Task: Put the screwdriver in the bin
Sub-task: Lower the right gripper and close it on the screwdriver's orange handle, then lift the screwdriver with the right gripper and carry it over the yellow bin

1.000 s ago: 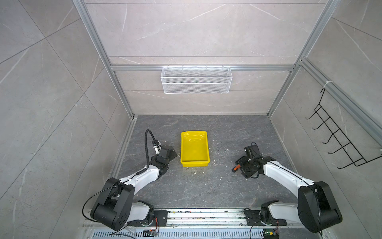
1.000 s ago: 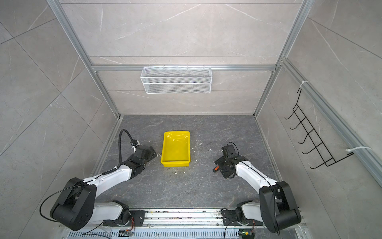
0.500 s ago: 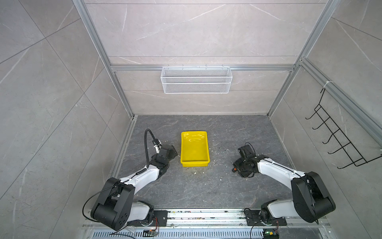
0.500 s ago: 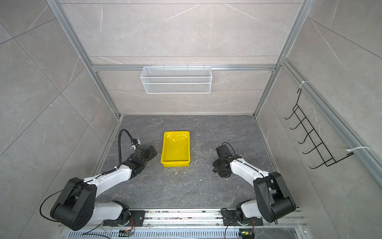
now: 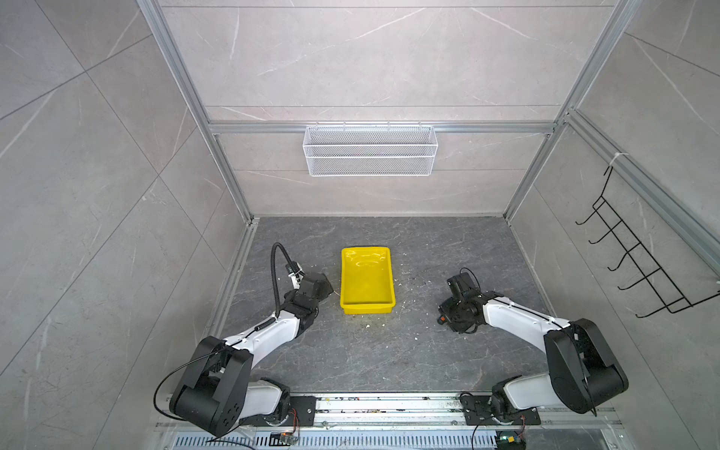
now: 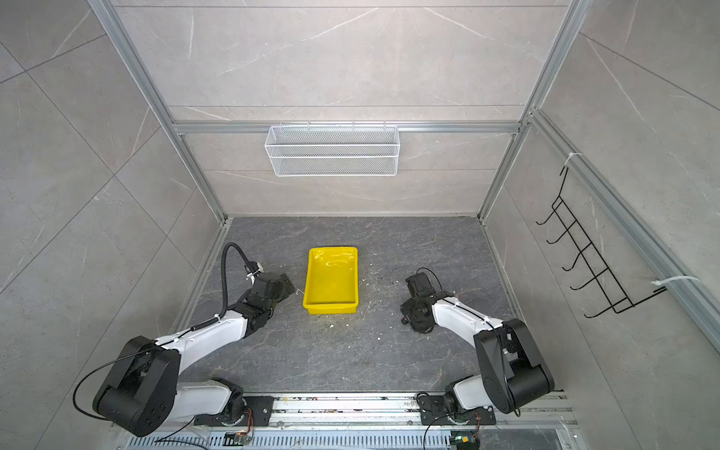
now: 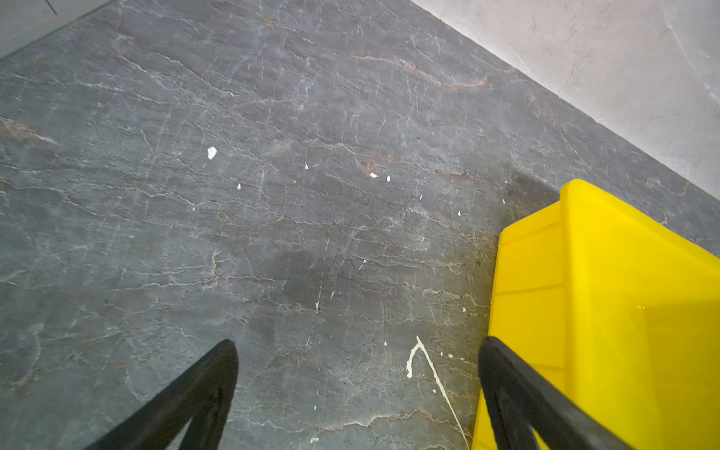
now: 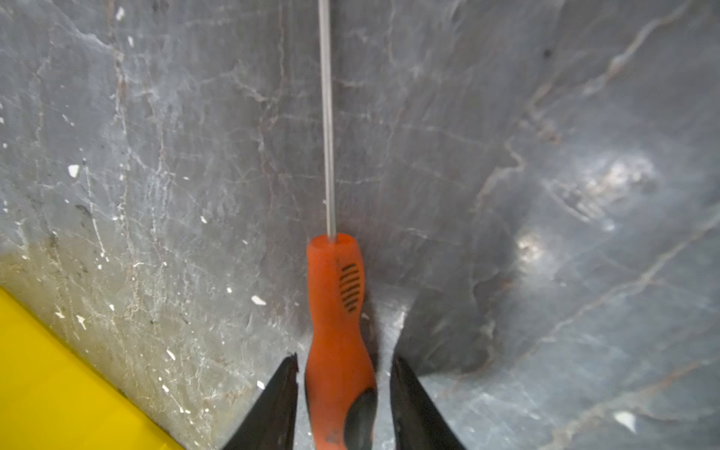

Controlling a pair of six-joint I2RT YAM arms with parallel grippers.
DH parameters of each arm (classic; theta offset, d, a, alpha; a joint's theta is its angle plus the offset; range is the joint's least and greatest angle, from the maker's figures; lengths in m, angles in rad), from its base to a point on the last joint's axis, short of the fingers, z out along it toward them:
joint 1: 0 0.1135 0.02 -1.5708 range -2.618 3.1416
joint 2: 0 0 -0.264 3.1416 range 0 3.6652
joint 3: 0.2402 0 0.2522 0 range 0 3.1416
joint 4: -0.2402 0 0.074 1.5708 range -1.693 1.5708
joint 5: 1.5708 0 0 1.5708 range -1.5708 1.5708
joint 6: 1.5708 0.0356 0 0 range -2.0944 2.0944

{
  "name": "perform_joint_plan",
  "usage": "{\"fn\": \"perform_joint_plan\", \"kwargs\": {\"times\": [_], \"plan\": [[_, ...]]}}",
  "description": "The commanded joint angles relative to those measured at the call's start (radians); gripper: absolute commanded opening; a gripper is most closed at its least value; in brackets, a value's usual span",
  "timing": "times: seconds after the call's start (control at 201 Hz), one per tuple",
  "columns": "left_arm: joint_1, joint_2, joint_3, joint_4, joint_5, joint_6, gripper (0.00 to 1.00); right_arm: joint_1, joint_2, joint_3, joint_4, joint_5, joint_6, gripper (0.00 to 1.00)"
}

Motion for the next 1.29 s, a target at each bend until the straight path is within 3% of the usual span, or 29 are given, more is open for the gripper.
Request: {"fn": "perform_joint_plan", "kwargs": {"times": [0.0, 0.119, 0.413, 0.567, 0.885, 1.014, 1.288], "plan": [[0.004, -0.025, 0.013, -0.009, -0.048, 0.0, 0.98, 0.006, 0.003, -0.025, -0.026, 0.021, 0.01, 0.36], [0.004, -0.018, 0.016, -0.01, -0.027, -0.008, 0.98, 0.006, -0.034, -0.032, -0.026, 0.017, 0.007, 0.27], [0.004, 0.002, 0.005, -0.015, -0.021, -0.075, 0.98, 0.043, -0.192, -0.031, -0.14, 0.085, -0.003, 0.27], [0.005, 0.014, -0.012, 0.0, -0.002, -0.138, 0.98, 0.137, -0.186, 0.049, -0.178, 0.15, -0.01, 0.27], [0.017, 0.034, -0.04, 0.081, 0.02, -0.144, 0.97, 0.438, 0.223, 0.672, -0.385, 0.464, -0.219, 0.27], [0.021, 0.027, -0.042, 0.073, 0.019, -0.147, 0.97, 0.481, 0.423, 0.915, -0.403, 0.381, -0.317, 0.28], [0.021, -0.011, -0.065, 0.089, 0.018, -0.147, 0.96, 0.515, 0.723, 1.206, -0.441, 0.183, -0.391, 0.28]]}}
